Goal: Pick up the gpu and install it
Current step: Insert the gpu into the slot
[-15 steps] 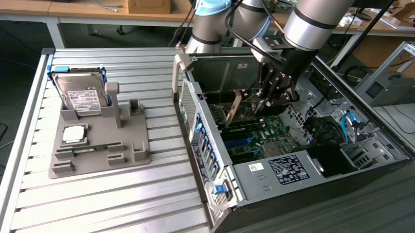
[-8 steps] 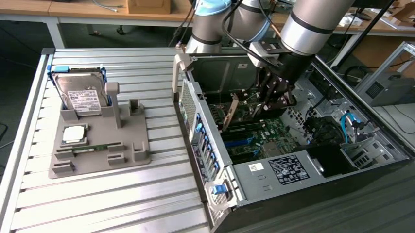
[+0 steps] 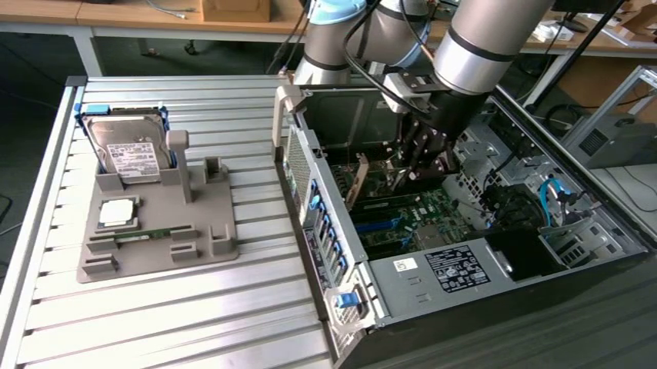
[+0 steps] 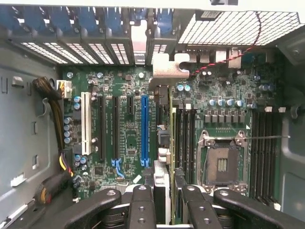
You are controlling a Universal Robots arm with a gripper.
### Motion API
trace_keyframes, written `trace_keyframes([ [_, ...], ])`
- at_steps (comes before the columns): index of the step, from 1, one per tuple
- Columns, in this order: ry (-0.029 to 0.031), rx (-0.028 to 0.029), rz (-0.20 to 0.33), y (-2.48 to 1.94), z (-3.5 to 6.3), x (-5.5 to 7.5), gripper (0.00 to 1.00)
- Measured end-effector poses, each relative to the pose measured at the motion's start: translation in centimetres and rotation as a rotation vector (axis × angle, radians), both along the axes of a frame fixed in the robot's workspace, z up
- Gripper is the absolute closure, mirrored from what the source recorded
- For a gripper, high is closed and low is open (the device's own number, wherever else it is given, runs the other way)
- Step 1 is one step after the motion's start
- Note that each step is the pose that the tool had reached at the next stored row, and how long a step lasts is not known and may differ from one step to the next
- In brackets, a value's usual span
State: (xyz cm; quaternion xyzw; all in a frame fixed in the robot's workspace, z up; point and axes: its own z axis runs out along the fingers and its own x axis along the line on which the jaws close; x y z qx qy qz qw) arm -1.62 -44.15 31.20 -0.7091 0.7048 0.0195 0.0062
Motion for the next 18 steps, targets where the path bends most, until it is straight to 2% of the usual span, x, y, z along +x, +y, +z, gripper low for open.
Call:
trace_keyframes([
  [6,-0.0001,-0.0004,0.0,-0.05,-0.76,-0.4,0.73],
  [12,0.0,-0.0005,0.0,-0.53,-1.23,-1.1,0.73],
  [18,-0.0001,-0.0004,0.0,-0.66,-1.62,-1.7,0.73],
])
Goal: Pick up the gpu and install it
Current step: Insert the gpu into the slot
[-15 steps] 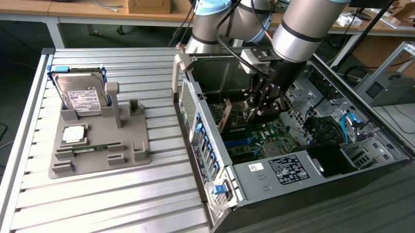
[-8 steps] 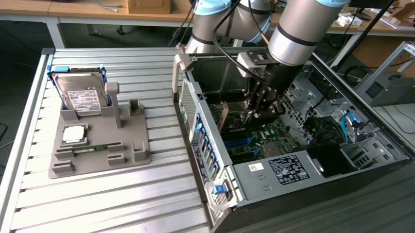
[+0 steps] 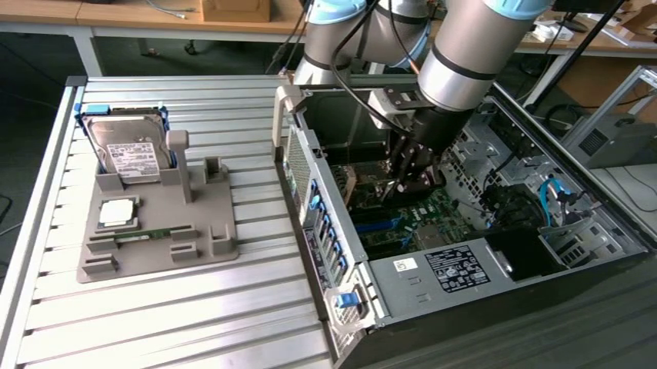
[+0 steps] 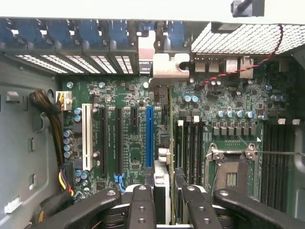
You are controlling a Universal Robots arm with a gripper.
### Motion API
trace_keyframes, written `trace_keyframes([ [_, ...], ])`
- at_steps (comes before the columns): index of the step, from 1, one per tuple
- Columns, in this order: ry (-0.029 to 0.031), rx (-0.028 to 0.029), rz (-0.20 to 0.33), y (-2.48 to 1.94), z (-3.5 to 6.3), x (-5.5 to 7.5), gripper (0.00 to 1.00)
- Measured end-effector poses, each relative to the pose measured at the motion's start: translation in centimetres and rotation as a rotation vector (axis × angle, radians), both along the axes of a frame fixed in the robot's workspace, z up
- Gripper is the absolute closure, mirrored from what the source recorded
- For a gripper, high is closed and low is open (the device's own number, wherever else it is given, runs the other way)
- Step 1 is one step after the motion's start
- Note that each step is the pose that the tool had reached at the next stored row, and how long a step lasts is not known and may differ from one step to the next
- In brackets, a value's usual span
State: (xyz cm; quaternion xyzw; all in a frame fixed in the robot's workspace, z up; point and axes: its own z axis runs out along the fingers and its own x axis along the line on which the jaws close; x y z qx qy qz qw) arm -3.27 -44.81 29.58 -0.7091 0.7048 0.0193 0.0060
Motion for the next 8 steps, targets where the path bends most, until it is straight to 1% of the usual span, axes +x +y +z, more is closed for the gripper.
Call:
trace_keyframes([
  [3,0.0001,-0.0004,0.0,-0.12,-0.17,-0.13,0.73],
  [8,0.0,-0.0001,0.0,-0.58,-0.37,-0.44,0.73],
])
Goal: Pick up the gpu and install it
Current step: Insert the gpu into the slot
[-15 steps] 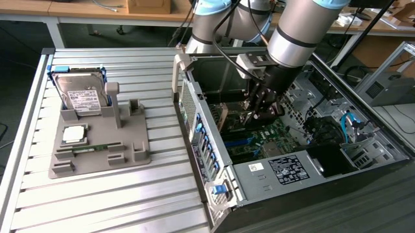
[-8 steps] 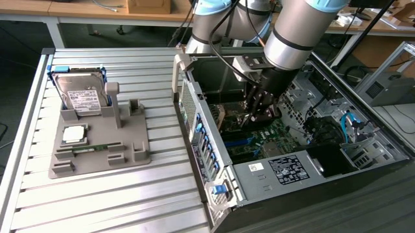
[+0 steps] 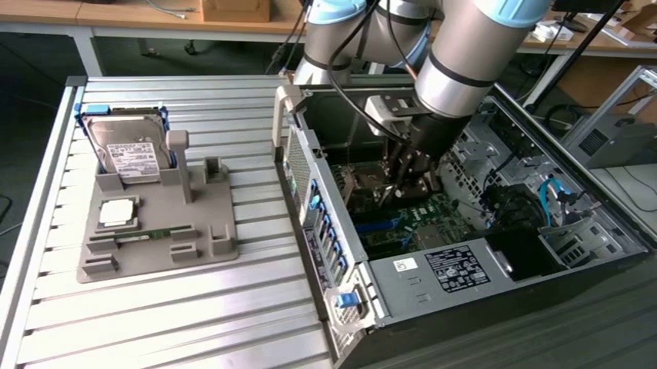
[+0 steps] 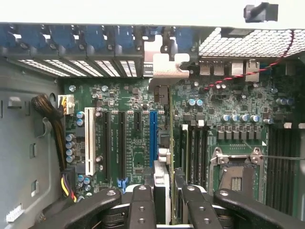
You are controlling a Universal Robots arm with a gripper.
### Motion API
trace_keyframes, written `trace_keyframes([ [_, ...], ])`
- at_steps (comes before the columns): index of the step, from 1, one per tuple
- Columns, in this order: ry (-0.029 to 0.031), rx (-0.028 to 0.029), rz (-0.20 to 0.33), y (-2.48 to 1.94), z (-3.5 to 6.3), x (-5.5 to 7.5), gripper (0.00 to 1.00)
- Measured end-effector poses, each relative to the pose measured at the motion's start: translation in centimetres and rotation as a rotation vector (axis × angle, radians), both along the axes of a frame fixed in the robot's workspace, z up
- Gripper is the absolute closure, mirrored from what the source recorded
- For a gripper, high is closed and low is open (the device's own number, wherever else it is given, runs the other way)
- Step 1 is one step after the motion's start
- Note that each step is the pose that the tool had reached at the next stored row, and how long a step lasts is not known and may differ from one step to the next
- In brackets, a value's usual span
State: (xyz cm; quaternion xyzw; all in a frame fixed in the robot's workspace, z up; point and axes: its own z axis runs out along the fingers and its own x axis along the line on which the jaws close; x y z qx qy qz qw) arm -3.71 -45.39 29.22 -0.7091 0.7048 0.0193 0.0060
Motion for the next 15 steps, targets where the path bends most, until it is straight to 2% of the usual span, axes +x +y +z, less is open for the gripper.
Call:
trace_keyframes([
  [15,0.0,0.0001,0.0,-0.69,-0.6,-0.96,0.73],
])
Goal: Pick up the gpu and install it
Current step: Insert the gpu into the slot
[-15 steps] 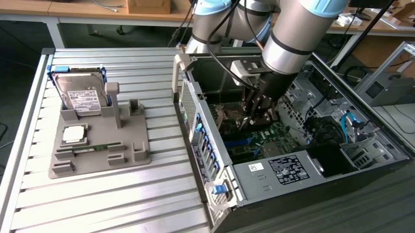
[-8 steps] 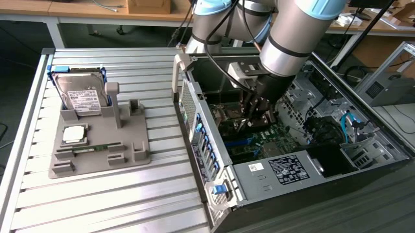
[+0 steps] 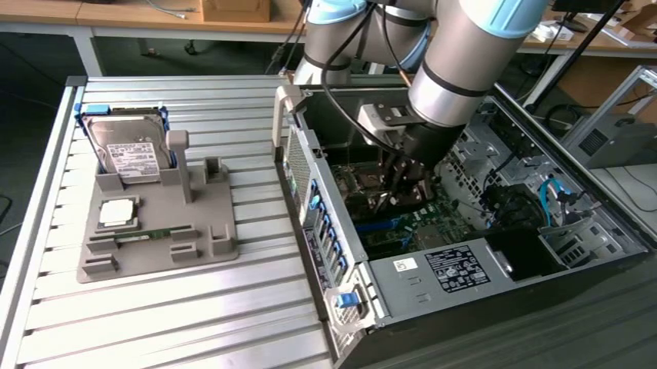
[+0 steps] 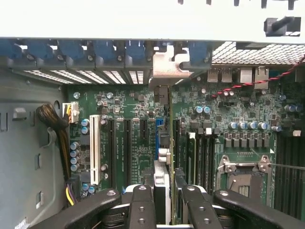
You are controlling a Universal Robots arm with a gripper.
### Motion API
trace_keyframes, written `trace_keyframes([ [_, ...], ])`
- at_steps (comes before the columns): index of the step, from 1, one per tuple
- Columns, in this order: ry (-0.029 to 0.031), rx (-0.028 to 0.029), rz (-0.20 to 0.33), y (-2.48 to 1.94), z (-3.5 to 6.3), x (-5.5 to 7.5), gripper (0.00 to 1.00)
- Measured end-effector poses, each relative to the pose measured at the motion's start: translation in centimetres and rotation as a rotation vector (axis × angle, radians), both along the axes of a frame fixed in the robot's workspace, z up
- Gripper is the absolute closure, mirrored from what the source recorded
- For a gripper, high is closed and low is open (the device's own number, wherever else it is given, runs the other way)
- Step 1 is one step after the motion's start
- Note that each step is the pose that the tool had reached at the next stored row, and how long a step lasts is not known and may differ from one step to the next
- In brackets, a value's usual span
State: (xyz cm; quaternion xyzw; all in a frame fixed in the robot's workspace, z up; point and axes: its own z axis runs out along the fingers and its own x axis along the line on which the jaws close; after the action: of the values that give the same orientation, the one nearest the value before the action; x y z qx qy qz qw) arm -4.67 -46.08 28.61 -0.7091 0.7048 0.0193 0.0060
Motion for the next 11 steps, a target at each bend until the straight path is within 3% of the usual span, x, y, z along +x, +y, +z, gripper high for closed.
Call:
trace_keyframes([
  [11,0.0001,-0.0002,0.0,-0.05,-0.55,-0.5,0.73],
])
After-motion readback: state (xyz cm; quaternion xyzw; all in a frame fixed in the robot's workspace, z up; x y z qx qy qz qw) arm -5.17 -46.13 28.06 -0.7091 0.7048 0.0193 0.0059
